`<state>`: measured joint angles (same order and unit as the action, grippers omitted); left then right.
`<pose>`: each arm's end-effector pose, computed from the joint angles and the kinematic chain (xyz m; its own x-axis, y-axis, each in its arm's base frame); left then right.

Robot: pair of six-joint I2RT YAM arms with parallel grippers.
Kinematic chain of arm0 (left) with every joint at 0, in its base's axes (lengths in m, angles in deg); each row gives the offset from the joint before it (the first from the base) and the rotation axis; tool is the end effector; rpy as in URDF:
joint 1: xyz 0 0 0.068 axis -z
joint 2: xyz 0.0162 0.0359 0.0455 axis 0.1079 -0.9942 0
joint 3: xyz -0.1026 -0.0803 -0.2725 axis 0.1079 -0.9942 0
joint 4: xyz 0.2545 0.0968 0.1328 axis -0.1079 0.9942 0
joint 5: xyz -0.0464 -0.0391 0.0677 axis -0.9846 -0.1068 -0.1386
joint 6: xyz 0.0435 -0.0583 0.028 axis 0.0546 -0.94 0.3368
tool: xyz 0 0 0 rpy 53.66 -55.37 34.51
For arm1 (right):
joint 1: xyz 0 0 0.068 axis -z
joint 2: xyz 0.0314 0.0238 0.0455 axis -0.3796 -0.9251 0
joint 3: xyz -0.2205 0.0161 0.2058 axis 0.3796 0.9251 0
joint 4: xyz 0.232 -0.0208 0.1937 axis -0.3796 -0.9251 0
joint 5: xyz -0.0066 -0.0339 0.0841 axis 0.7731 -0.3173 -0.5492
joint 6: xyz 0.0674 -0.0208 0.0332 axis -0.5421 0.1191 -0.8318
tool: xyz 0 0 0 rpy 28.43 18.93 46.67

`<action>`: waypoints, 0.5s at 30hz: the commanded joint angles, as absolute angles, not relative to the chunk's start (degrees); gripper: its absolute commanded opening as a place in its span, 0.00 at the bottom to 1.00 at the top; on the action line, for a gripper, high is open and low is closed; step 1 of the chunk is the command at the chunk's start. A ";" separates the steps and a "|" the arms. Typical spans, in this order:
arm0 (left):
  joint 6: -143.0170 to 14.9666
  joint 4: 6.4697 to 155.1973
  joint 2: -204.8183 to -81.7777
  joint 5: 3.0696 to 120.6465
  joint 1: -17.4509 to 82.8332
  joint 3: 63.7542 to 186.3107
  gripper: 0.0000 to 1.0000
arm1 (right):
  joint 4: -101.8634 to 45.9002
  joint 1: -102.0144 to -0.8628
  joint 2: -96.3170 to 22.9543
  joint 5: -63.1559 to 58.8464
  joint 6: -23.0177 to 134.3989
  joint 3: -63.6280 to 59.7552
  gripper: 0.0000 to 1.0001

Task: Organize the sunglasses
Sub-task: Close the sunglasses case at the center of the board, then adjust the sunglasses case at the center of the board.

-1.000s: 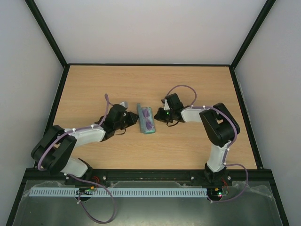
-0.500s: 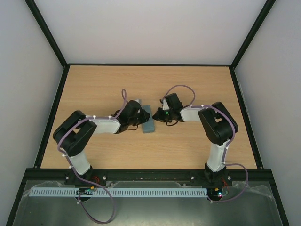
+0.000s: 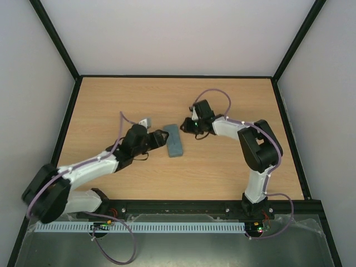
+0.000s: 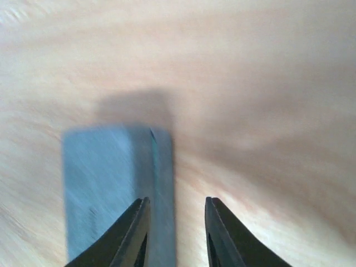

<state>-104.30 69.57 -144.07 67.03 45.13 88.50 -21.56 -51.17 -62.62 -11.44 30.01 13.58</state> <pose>0.2570 -0.2122 0.1927 -0.7422 -0.4099 -0.5301 0.1312 0.6869 -0.7148 0.3858 0.2348 0.1344 -0.8367 0.1257 -0.5331 -0.2425 0.7877 0.5663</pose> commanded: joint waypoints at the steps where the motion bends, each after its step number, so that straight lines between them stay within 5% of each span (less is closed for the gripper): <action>1: -105.23 73.57 -133.24 67.34 46.15 80.46 0.72 | -30.04 -50.13 -66.59 -9.74 33.23 1.13 0.31; 3: -106.99 72.40 -130.42 66.12 47.43 76.92 0.68 | -30.73 -50.17 -70.19 -12.64 34.33 -3.72 0.33; 8: -112.09 64.26 -130.41 66.31 53.63 70.79 0.25 | -29.80 -50.17 -78.28 -18.95 36.23 -11.11 0.31; 15: -116.90 46.57 -144.05 64.70 59.17 69.50 0.16 | -24.20 -50.17 -81.98 -24.59 35.76 -9.55 0.29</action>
